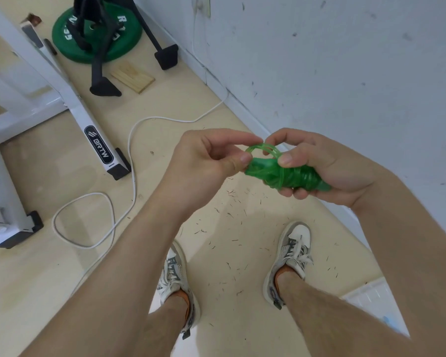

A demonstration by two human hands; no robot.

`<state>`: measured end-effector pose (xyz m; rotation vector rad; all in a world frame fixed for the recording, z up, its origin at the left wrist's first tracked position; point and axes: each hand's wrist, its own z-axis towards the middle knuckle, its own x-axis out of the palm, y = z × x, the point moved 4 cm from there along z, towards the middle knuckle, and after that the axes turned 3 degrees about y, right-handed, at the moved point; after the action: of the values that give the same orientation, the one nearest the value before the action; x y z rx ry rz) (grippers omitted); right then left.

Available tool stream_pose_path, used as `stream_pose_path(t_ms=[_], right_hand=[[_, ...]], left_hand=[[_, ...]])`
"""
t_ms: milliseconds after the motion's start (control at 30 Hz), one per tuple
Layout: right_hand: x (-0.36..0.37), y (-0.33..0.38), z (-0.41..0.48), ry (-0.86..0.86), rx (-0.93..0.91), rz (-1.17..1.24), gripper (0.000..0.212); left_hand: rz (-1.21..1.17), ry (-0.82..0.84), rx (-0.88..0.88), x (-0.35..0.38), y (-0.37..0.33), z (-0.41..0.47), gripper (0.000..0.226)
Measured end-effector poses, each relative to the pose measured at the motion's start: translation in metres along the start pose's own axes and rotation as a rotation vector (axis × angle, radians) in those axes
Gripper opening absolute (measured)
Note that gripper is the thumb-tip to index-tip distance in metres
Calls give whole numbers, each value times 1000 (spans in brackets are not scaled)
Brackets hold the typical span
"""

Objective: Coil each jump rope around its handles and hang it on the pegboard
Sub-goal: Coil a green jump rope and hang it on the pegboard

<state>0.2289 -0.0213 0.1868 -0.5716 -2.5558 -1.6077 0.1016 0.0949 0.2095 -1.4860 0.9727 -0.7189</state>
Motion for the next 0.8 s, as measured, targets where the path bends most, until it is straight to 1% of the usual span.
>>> stream_pose_path(t_ms=[100,233,300,333,367,433,500,567,633,733,800], right_hand=[[-1,0,1,-56,18,42,39],[-2,1,-1,-124,41,35,28],[-2,2,-1,-161,39,41,17],[-1,1,-1,-182,39,48,8],[-1,1,-1,-202,43,59,3],[1,0,0,-219,53,79,6],[5,-1,2,-222,52,92,7],[7,0,3,-215,21,103,11],[8,2,3,-197,-33,80,20],[10,4,2,-171,-97,35,31],[10,6,1,-152,-128,15,35]], left_hand=[[-20,-43,20,2,-1,0,30],[-99,3,-16,0,2,1,31],[-91,26,-23,2,3,1,40],[-45,28,-26,5,3,0,48],[21,17,-27,9,4,0,53],[122,-38,-11,14,3,1,54],[150,-88,10,15,2,3,50],[173,-101,24,16,0,3,48],[225,-100,39,19,-4,1,48],[194,-98,57,23,-7,0,52],[179,-131,48,22,-6,1,53]])
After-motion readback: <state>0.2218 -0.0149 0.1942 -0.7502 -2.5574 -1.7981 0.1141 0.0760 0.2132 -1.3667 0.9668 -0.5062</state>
